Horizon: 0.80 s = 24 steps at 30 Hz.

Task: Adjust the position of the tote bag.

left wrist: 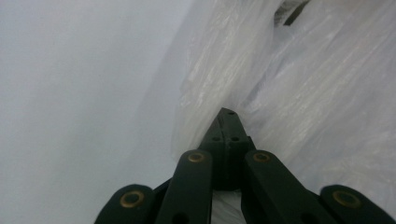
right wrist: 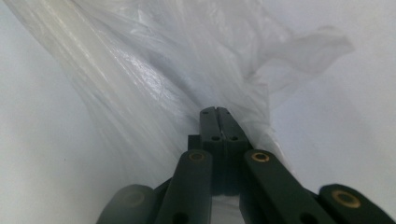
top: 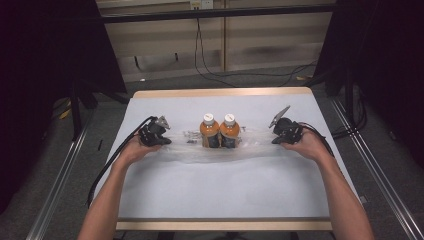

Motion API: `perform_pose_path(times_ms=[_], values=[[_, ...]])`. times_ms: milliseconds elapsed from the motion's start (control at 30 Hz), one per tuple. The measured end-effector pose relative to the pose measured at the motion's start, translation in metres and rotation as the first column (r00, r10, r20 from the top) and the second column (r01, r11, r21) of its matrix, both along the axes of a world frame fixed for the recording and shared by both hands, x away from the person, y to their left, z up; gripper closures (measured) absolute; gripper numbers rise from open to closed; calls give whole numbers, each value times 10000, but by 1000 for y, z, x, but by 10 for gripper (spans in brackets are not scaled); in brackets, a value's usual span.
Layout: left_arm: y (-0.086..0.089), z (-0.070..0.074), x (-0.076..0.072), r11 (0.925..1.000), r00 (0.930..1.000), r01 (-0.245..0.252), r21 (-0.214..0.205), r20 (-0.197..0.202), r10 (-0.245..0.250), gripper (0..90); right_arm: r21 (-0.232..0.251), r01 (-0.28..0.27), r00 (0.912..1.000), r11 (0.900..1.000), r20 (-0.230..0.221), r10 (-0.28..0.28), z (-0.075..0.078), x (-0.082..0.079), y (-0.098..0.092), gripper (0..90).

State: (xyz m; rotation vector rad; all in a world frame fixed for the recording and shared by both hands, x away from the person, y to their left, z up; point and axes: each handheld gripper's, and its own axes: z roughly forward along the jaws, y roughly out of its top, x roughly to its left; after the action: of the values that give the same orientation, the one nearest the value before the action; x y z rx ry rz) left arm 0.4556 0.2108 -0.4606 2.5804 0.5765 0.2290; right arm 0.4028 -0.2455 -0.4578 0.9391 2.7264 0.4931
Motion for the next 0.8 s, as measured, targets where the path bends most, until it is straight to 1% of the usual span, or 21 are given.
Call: perform_pose_path(times_ms=[67,133,167,200,233,267,300,333,367,400,433,467,500,533,567,600,633,667,700,767,800], values=[[0,1,-1,9999,10000,-20,-131,48,21,900,280,216,9997,9994,115,-219,-1,-2,-2,900],[0,4,-5,9998,9999,30,-182,106,-28,900,774,478,9986,9959,189,-494,-3,-5,-5,900],[0,5,-8,9992,9998,-16,-387,183,23,900,962,401,9987,9946,290,-430,-4,-6,-7,900],[2,7,-11,9980,9998,-2,-627,183,13,900,1166,516,9978,9918,350,-560,-4,-8,-8,900],[2,7,-11,9980,9998,-2,-627,183,13,900,1372,476,9978,9894,383,-533,-5,-10,-10,900],[3,8,-13,9963,9998,-46,-861,181,61,900,1524,424,9975,9874,488,-504,-5,-11,-10,900],[7,9,-16,9908,9997,-197,-1342,128,216,900,1713,359,9970,9846,618,-471,-5,-12,-11,900],[9,10,-17,9889,9996,-187,-1471,180,216,900,1941,394,9959,9802,727,-544,-4,-14,-10,900],[9,10,-17,9889,9996,-187,-1471,180,216,900,1941,394,9959,9802,727,-544,-4,-14,-10,900],[11,10,-18,9786,9994,-252,-2043,188,296,900,2238,284,9944,9742,928,-503,-1,-17,-8,900],[11,10,-18,9786,9994,-252,-2043,188,296,900,2238,284,9944,9742,928,-503,-1,-17,-8,900],[13,11,-19,9725,9991,-273,-2313,266,343,900,2358,212,9935,9716,1041,-469,1,-18,-8,900],[12,11,-21,9622,9990,-296,-2709,249,378,897,2769,250,9911,9606,1191,-601,5,-19,-8,900],[11,12,-22,9603,9986,-346,-2768,291,444,900,3108,225,9899,9502,1260,-647,6,-20,-9,900],[11,12,-22,9603,9986,-346,-2768,291,444,900,3108,225,9899,9502,1260,-647,6,-20,-9,900],[9,13,-25,9516,9991,-262,-3063,231,349,900,3629,196,9869,9316,1420,-761,9,-21,-9,900],[8,14,-28,9470,9987,-289,-3199,300,406,900,3744,101,9871,9272,1446,-691,10,-22,-8,900],[8,14,-28,9470,9987,-289,-3199,300,406,900,3816,42,9866,9243,1494,-662,11,-23,-6,900],[8,19,-31,9324,9987,-97,-3614,427,270,900,3816,42,9866,9243,1494,-662,11,-23,-6,900],[7,22,-32,9320,9978,-146,-3621,556,372,900,3875,-72,9854,9218,1597,-595,11,-25,-2,900],[8,27,-36,9102,9980,-104,-4141,526,353,900,4087,-118,9833,9126,1705,-636,12,-27,1,900]])
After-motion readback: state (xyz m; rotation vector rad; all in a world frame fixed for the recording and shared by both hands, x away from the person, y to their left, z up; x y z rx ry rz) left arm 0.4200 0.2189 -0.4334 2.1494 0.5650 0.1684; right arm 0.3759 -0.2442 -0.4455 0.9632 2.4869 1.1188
